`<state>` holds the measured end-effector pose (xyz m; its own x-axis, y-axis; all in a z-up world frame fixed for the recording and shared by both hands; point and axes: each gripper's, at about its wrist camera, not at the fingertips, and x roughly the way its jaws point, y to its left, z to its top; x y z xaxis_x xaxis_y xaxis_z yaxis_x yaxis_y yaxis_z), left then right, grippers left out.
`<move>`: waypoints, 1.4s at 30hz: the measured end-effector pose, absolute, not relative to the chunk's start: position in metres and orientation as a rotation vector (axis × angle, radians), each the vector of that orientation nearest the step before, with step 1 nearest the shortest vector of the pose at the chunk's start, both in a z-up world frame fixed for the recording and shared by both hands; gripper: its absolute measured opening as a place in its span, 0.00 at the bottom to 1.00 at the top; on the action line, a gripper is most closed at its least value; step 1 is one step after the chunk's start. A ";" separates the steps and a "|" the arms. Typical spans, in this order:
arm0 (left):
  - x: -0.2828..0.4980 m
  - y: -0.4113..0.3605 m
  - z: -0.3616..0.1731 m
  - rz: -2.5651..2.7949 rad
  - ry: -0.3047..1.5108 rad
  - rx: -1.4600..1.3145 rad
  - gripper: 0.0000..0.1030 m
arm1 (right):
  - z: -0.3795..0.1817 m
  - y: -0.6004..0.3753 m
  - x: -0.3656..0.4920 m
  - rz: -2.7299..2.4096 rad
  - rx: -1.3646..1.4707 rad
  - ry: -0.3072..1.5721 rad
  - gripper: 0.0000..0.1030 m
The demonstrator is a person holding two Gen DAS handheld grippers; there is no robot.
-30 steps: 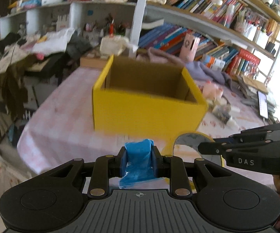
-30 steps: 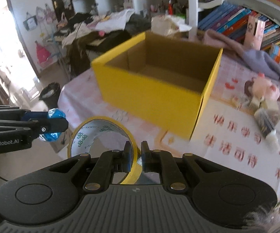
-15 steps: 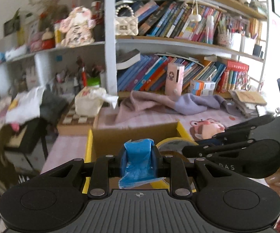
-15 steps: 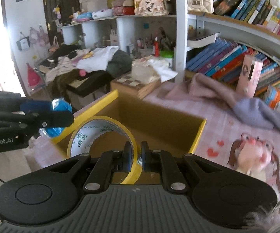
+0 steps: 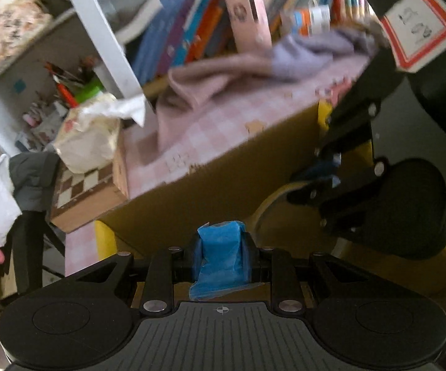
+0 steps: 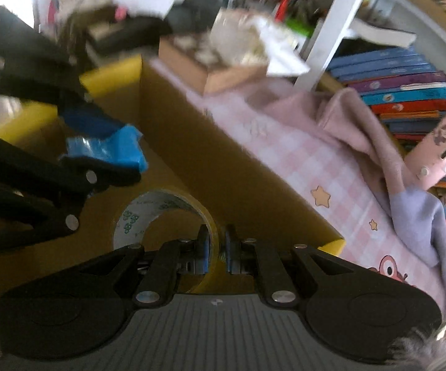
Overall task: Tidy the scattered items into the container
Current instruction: 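Open both grippers over the box, dropping the clip and tape inside, then lift both tools out of the box and move back toward the items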
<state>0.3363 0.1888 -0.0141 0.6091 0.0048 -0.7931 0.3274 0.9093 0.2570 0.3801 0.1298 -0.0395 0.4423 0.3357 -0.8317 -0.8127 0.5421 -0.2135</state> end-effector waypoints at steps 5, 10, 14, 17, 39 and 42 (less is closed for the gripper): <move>0.346 0.190 -0.027 -0.187 0.947 0.424 0.23 | -0.053 0.135 0.384 0.785 -0.761 0.829 0.09; 0.352 0.191 -0.032 -0.180 0.960 0.428 0.23 | -0.054 0.133 0.391 0.788 -0.739 0.840 0.09; 0.356 0.192 -0.036 -0.172 0.971 0.408 0.25 | -0.054 0.134 0.394 0.793 -0.714 0.838 0.09; 0.356 0.190 -0.036 -0.173 0.965 0.394 0.34 | -0.053 0.134 0.394 0.795 -0.684 0.836 0.10; 0.209 0.193 0.078 0.025 0.540 0.170 0.79 | 0.068 0.034 0.307 0.779 -0.218 0.528 0.31; 0.177 0.189 0.087 0.058 0.503 0.156 0.81 | 0.075 0.010 0.280 0.753 -0.188 0.493 0.31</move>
<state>0.1769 0.1891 0.0869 0.8749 0.0931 -0.4752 -0.0167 0.9866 0.1625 0.2802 0.0095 0.0754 0.6227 0.6081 -0.4923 -0.6944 0.7195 0.0105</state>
